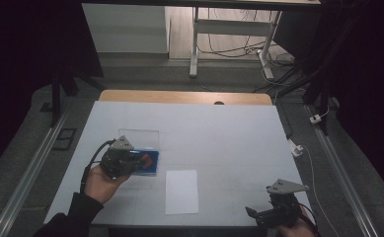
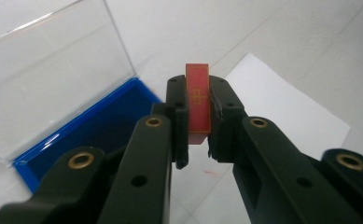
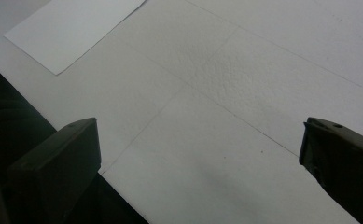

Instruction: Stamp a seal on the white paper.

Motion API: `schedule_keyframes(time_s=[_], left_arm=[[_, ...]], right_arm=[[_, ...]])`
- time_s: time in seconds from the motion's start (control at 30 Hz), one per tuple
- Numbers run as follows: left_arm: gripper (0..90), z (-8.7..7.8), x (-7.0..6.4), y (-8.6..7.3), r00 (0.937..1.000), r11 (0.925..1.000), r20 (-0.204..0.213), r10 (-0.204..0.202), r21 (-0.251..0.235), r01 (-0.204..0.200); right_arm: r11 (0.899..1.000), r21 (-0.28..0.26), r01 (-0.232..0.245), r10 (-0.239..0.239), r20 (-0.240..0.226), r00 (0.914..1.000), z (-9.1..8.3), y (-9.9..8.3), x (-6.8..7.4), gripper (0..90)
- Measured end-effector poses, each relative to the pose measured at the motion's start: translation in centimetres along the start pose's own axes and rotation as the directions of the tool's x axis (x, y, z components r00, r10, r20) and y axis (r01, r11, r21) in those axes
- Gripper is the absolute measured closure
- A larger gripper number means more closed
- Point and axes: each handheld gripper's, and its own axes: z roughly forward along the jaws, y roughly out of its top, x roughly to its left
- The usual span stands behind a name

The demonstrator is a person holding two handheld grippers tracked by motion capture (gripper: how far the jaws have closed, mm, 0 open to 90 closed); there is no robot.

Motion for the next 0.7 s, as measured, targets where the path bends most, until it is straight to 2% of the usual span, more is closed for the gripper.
schedule_keyframes(time_s=[0.1, 0.33, 0.47, 0.7], left_arm=[[79.6, 0.2, -0.2, 0.3, 0.9996, 0.9999, 0.027, -0.012, 0.0, 0.012], [79.6, 0.7, -1.4, 0.9, 0.998, 1.0, 0.063, 0.006, 0.006, -0.007], [79.6, 1.2, -2.4, 1.3, 0.9968, 0.9988, 0.068, 0.042, 0.022, -0.044], [79.5, 2.5, -4.1, 1.8, 0.9907, 0.9932, 0.094, 0.099, 0.053, -0.104]], right_arm=[[1.0, -0.004, -0.002, 0.002, 0.0, 1.0, 0.0, 0.0, 0.0, 0.0], [1.0, -0.005, -0.006, 0.006, 0.002, 1.0, 0.0, 0.0, 0.0, 0.0], [1.0, -0.009, -0.011, 0.011, 0.005, 0.9999, -0.1, 0.0, 0.0, 0.0], [1.0, -0.01, -0.016, 0.016, 0.006, 0.9999, -0.1, 0.0, -0.1, 0.0]])
